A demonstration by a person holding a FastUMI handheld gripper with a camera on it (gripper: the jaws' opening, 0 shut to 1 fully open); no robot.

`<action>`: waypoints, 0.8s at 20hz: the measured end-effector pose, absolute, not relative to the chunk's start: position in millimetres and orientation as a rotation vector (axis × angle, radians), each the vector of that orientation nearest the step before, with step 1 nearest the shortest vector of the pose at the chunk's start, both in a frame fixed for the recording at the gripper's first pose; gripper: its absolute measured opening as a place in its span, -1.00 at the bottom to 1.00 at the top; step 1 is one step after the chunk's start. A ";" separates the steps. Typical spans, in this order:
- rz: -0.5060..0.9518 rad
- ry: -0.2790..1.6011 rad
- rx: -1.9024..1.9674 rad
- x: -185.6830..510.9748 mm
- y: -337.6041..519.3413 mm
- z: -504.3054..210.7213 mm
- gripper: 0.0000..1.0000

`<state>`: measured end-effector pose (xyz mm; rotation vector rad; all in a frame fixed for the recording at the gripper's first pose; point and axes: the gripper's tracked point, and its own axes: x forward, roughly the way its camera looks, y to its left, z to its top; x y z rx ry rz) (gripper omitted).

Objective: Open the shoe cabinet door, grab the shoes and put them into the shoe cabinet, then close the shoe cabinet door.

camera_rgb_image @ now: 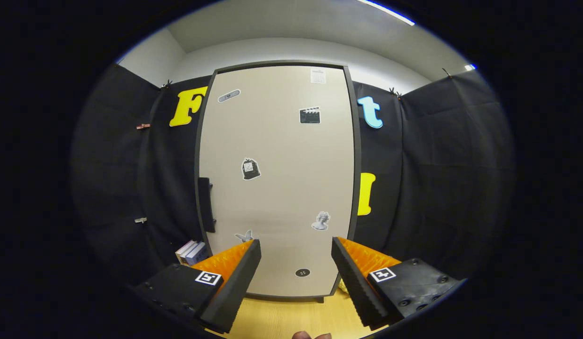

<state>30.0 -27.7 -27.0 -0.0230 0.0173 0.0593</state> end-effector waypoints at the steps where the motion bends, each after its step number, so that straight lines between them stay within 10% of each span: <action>1: 0.063 0.017 -0.032 33.7 -27.7 -28.4 0.94; 16: 0.134 0.027 -0.020 47.8 -44.2 -41.6 0.96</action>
